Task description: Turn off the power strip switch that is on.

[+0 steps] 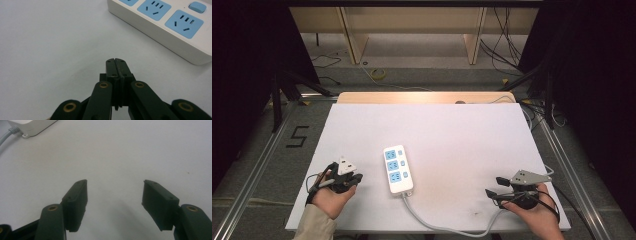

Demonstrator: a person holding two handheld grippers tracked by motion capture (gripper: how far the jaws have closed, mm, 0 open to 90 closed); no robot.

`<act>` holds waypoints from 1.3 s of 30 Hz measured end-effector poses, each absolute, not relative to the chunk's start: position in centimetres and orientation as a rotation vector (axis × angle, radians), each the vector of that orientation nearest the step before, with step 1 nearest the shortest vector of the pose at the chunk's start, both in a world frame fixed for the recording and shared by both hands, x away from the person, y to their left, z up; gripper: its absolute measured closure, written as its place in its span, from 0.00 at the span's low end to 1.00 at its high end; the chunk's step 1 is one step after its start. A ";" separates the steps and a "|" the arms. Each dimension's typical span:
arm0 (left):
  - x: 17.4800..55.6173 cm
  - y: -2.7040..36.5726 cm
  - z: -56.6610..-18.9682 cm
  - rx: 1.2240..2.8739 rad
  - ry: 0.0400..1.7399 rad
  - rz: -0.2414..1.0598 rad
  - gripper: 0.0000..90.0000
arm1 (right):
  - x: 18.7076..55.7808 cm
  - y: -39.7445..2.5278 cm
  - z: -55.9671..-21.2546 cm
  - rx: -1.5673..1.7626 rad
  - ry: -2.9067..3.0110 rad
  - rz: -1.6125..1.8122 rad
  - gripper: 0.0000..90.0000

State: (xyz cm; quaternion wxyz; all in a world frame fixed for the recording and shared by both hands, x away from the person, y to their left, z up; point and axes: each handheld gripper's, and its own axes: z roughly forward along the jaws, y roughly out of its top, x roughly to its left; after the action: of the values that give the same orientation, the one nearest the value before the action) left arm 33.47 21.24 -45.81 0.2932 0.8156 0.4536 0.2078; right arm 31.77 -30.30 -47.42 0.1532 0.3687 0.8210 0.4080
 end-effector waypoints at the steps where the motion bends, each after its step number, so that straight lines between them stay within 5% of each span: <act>1: 33.5 21.2 -45.8 2.172 1.208 0.554 1.00 | 31.8 -30.3 -47.4 1.058 2.353 1.171 0.42; 39: 34.8 20.3 -44.5 2.200 1.220 0.540 1.00 | 31.9 -30.4 -47.3 1.061 2.348 1.171 0.42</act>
State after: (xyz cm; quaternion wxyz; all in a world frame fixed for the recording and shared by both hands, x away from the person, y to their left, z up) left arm 34.77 20.32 -44.54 0.2805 0.8208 0.4550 0.2016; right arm 31.86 -30.35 -47.32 0.1551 0.3702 0.8196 0.4087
